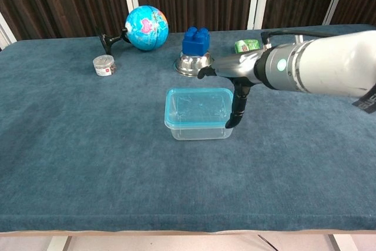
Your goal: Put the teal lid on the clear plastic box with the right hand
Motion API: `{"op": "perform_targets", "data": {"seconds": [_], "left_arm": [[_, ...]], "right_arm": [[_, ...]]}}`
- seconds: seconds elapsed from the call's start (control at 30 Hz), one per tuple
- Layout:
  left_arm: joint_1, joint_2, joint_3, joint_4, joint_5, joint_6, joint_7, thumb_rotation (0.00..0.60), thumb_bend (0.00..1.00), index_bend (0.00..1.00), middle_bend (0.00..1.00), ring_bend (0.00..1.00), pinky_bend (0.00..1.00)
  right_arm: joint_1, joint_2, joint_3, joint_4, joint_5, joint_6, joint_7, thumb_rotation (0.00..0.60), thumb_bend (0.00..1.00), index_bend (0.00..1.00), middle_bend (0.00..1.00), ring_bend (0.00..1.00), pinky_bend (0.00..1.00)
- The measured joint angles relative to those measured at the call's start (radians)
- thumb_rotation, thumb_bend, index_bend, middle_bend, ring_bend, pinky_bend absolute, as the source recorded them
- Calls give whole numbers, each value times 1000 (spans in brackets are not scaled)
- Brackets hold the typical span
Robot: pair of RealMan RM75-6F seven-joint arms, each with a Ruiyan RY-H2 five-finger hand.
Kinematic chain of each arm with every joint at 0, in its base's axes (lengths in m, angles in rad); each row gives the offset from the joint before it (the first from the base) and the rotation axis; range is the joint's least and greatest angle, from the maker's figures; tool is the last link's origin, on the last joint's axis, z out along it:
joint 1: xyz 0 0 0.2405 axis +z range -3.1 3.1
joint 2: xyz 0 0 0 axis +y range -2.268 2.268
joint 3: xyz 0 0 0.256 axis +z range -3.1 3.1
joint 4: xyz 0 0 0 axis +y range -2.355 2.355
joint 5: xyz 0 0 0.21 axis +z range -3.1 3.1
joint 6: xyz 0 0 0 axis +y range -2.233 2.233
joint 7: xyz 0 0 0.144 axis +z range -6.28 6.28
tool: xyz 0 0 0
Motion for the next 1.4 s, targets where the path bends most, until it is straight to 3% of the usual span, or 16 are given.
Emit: {"op": "perform_targets", "data": {"seconds": [0.17,0.23,0.33,0.47,0.77,1.4], "left_arm": [[0,-1,1,-3,1,-1,7,600,362,0,52,40,35],[-1,-1,0,-4,-1,-4,8,600,364,0,52,40,35],[-3,-1,-1,-4,-4,-8,9,600,365,0,52,41,35],[-3,-1,-1,-3,-5,-8,7,600,363,0,52,40,35],[-4,0,-5,2,-13,-10,-6,600,362,0,52,40,35],[2,-5,-4,8,-16,-3,-1,600,363,0,52,41,36]], "right_arm": [[-14,47,7,-47,-82,9,36,600,47,65,0,0,0],[-19,50,9,-51,-114,10,52,600,102,133,0,0,0],[-26,41,10,-41,-160,9,80,600,180,238,0,0,0],[-29,-6,11,11,-189,12,99,600,182,333,0,0,0],[15,-107,40,102,-125,27,45,600,182,326,0,0,0],[94,-158,76,151,33,27,-68,600,182,310,0,0,0]]}}
